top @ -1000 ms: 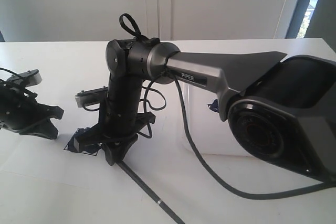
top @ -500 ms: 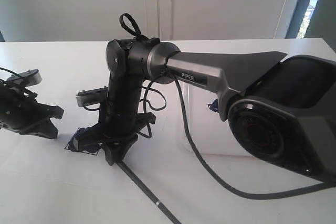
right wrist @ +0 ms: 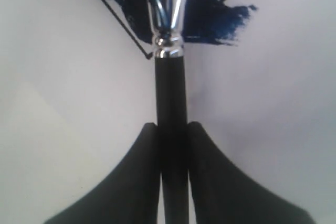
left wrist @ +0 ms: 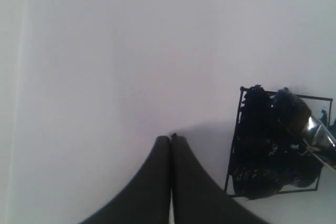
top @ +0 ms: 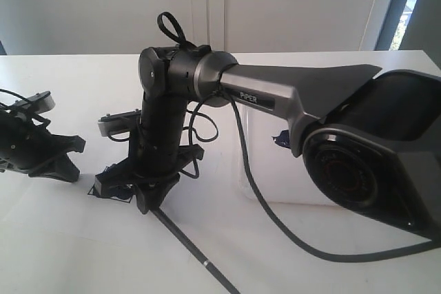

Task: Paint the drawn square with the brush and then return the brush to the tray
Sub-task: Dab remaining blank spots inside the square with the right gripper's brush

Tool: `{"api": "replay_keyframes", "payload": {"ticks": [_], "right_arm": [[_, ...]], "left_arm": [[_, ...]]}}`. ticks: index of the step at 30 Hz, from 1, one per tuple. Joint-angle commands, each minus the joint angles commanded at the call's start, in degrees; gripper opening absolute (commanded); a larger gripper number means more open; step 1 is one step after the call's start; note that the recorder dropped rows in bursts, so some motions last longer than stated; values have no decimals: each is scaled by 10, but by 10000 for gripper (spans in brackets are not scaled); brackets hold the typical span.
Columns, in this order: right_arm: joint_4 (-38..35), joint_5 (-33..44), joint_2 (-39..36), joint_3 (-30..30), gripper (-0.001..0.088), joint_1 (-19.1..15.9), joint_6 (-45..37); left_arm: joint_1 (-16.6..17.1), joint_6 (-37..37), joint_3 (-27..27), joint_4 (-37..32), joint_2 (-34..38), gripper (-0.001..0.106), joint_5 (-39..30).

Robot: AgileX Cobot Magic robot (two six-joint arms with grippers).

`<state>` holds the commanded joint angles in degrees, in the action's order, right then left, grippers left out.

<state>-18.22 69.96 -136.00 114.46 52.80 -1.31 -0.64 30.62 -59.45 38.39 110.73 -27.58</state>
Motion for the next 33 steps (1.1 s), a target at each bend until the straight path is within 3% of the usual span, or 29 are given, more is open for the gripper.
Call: {"api": "replay_keyframes", "payload": {"ticks": [8, 33], "right_arm": [[10, 0, 6, -47, 0, 1, 0], [65, 0, 36, -80, 0, 1, 19]], "left_arm": [[0, -2, 0, 0, 0, 0, 2], [0, -2, 0, 0, 0, 0, -1]]}}
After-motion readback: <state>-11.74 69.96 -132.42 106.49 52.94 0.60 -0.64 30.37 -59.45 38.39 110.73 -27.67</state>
